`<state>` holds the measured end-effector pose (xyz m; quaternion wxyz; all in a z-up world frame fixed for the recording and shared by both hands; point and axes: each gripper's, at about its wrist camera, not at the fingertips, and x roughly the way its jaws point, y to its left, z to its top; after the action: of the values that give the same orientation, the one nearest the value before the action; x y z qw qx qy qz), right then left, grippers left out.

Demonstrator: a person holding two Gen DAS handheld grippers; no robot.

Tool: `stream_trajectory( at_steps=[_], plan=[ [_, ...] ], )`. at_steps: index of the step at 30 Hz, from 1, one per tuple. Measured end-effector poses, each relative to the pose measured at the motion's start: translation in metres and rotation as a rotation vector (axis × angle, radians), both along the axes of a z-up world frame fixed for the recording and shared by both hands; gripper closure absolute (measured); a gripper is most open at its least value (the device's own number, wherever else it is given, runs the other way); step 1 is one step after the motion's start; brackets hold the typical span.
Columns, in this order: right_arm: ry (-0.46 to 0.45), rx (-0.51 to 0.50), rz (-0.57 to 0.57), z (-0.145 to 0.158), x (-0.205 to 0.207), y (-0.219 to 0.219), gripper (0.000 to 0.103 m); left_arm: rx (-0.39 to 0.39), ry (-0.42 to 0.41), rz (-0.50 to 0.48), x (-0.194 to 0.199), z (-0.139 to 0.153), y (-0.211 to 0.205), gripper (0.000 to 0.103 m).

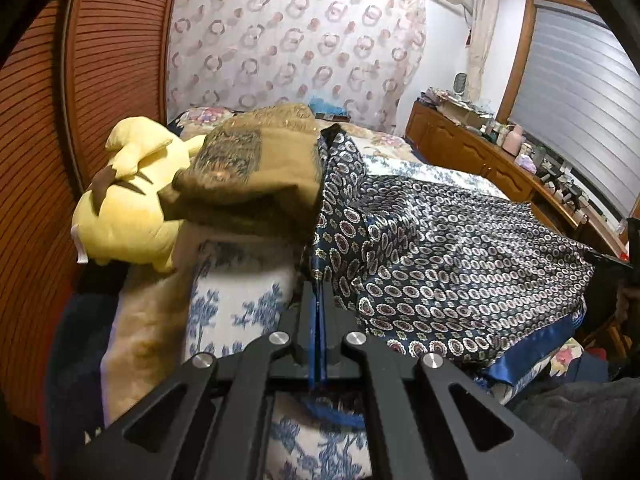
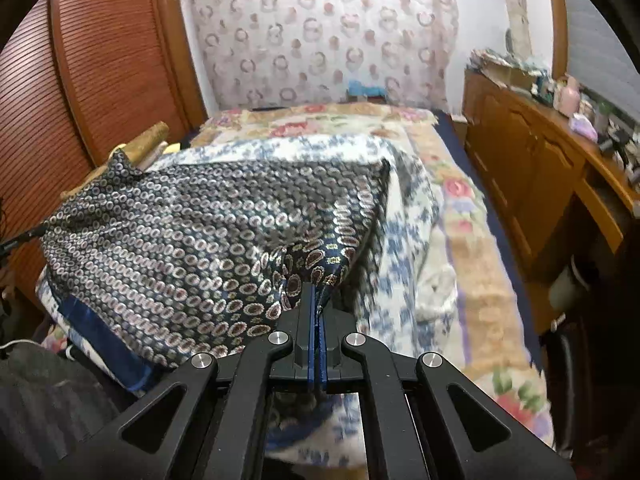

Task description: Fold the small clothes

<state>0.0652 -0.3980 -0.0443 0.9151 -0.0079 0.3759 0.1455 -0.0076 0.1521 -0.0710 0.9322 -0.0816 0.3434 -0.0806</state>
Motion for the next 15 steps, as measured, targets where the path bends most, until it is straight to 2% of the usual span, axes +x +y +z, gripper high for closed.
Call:
stream_trajectory(
  at_steps=[11, 13, 15],
  plan=[
    [0.058, -0.045, -0.021, -0.028, 0.000, 0.001, 0.103, 0.038, 0.059, 0.003, 0.003, -0.017, -0.003, 0.102],
    [0.046, -0.063, -0.024, -0.028, -0.001, 0.003, 0.100, 0.046, 0.055, 0.006, 0.003, -0.016, -0.004, 0.099],
    [0.026, -0.098, -0.039, -0.024, -0.002, 0.005, 0.087, 0.056, 0.050, 0.009, 0.002, -0.015, -0.004, 0.090]
  ],
)
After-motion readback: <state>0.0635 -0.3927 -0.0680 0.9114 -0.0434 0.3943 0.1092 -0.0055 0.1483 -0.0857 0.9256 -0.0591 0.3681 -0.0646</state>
